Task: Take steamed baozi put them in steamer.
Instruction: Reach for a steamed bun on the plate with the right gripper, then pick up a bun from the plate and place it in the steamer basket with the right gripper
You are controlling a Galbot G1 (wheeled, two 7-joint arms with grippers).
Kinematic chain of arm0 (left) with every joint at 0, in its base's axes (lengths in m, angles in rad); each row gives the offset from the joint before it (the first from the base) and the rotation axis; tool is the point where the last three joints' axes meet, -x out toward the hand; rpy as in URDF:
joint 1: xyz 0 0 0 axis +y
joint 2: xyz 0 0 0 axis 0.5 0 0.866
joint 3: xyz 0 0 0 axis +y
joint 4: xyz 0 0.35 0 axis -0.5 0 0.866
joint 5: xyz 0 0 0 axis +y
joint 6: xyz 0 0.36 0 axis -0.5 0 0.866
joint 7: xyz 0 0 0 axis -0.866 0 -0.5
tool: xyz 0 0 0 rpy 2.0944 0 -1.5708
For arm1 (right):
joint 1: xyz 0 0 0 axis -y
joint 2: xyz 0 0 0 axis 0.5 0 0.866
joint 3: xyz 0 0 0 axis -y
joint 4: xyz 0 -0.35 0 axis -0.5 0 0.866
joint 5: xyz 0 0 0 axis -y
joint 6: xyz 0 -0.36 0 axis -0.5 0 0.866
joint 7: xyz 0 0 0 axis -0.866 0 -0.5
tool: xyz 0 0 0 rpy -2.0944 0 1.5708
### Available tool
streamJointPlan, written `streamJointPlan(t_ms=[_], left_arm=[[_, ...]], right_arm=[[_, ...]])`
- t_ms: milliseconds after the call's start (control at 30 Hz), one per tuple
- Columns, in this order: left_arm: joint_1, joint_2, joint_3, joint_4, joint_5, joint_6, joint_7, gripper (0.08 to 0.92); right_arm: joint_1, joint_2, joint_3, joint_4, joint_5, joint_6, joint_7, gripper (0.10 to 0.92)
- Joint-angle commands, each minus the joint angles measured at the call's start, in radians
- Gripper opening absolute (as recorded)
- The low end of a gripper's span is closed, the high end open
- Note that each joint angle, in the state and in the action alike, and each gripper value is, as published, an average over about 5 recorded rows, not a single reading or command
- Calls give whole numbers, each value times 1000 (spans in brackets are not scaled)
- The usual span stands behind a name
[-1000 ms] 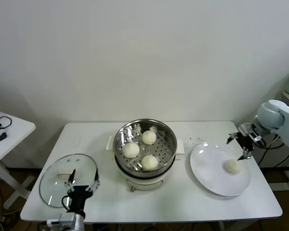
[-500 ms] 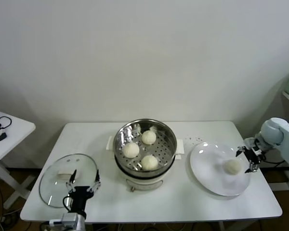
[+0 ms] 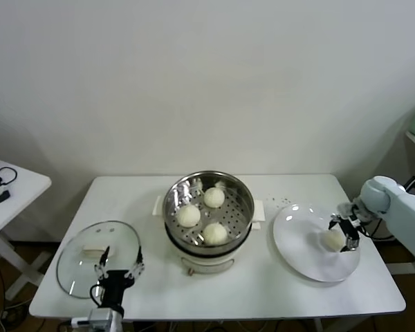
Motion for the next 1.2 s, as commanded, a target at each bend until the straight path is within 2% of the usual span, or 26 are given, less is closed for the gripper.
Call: streamJointPlan(t_ms=[33, 167, 433, 567, 700, 800, 967, 1200], left_arm=[[4, -2, 0, -9, 4, -3, -1, 823], [5, -2, 0, -14, 4, -3, -1, 823], [3, -3, -1, -9, 4, -3, -1, 823], [4, -3, -2, -11, 3, -3, -1, 823], [6, -3, -3, -14, 1, -3, -1, 823], [5, -5, 1, -14, 3, -3, 0, 823], [-3, -16, 22, -12, 9, -6, 0, 823], [-24, -27, 56, -15, 60, -17, 1, 823]], right_arm=[[-16, 25, 19, -33, -18, 0, -5, 823], [-14, 27, 21, -43, -19, 1, -4, 815], [-8, 27, 21, -47, -11, -2, -4, 725], [11, 22, 0, -49, 47, -31, 1, 713], [57, 7, -56, -37, 183, -91, 14, 708], [135, -13, -158, 2, 341, -155, 30, 705], [397, -11, -415, 58, 561, -220, 49, 703], [778, 147, -787, 77, 856, -268, 74, 688]])
